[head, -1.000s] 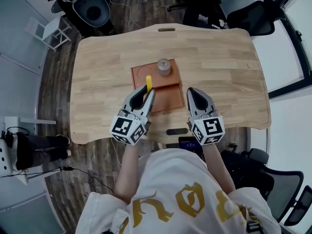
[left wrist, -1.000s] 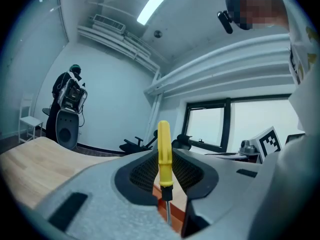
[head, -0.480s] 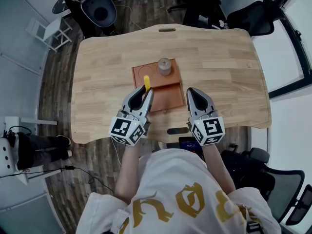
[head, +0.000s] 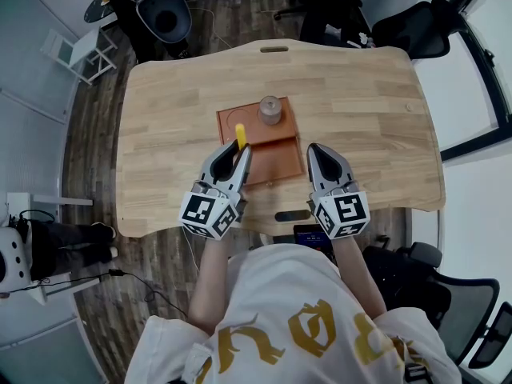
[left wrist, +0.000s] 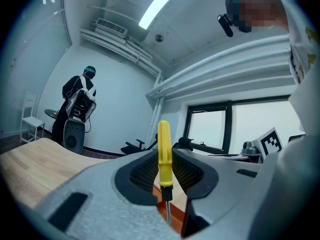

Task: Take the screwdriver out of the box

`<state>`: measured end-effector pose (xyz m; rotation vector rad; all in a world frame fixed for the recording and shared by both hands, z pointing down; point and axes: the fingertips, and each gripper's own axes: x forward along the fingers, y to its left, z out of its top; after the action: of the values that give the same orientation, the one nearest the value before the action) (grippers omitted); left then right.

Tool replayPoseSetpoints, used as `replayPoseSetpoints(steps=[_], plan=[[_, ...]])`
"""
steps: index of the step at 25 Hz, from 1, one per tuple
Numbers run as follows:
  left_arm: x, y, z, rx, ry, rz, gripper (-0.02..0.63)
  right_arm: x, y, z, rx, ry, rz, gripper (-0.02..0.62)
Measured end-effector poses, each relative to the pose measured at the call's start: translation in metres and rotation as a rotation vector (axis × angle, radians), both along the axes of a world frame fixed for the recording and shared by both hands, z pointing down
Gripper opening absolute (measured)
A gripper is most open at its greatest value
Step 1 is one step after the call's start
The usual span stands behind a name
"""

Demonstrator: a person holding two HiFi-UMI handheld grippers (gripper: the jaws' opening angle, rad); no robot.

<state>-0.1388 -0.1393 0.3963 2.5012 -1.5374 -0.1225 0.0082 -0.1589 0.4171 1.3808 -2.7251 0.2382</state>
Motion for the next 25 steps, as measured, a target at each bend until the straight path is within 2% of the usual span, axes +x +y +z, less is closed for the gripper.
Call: replayPoseSetpoints(steps=[25], plan=[[-0.0063, -0.0076, 0.0068, -0.003, 0.008, -0.011, 0.084, -0.0002, -0.0076, 0.0079, -0.019, 0.006, 0.016, 0.011]])
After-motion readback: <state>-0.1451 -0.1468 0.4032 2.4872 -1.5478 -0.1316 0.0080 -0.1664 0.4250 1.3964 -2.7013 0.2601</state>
